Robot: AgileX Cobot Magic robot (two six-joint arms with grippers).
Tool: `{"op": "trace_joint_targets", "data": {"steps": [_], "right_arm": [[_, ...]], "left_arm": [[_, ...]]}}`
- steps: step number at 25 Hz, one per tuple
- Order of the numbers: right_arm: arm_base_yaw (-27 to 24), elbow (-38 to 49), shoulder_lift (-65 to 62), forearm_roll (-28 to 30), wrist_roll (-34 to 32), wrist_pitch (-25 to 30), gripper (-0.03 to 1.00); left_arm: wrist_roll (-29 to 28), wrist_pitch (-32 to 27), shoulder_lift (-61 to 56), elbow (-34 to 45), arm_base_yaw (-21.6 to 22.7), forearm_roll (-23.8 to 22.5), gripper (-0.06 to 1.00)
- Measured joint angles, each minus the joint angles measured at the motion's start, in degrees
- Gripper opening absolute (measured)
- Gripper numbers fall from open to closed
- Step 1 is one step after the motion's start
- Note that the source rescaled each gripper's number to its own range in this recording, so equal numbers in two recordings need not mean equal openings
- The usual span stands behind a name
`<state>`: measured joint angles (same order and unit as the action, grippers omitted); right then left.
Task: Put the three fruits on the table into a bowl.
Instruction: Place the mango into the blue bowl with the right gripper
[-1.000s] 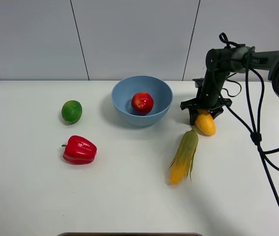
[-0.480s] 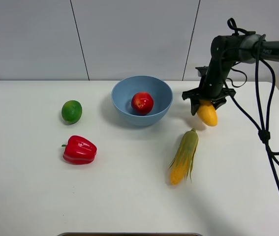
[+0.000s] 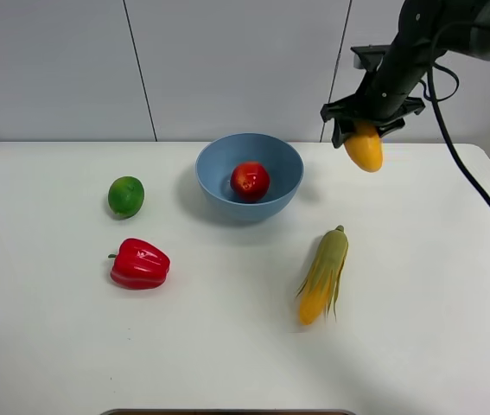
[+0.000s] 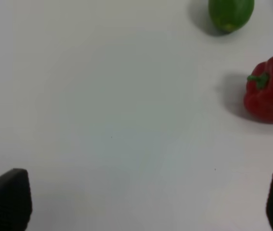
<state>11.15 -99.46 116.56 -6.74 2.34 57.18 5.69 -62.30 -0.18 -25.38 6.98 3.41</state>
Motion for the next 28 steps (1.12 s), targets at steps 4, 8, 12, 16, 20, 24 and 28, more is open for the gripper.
{"op": "trace_joint_targets", "data": {"steps": [4,8,12,16,20,24,28], "right_arm": [[3.2,-0.22,-1.47,-1.16,1.21,-2.31,0.0],[7.1,-1.25,-1.47,-1.42,2.23,-5.51,0.0],[10.43,-1.29,-1.47,-1.41,2.49,-11.31,0.0],[13.84,-1.29,-1.47,-1.41,3.56,-17.35,0.0],[16.39,-1.44,0.38,-1.36,3.73,-20.3,0.0],[17.26,-1.47,5.03,-1.3,3.73,-20.63,0.0],[17.32,-1.47,9.16,-1.19,3.73,-20.63,0.0]], "left_arm": [[0.0,0.0,0.0,0.0,0.0,0.0,1.0],[0.0,0.0,0.0,0.0,0.0,0.0,1.0],[0.0,0.0,0.0,0.0,0.0,0.0,1.0],[0.0,0.0,0.0,0.0,0.0,0.0,1.0],[0.0,0.0,0.0,0.0,0.0,0.0,1.0],[0.0,0.0,0.0,0.0,0.0,0.0,1.0],[0.0,0.0,0.0,0.0,0.0,0.0,1.0]]}}
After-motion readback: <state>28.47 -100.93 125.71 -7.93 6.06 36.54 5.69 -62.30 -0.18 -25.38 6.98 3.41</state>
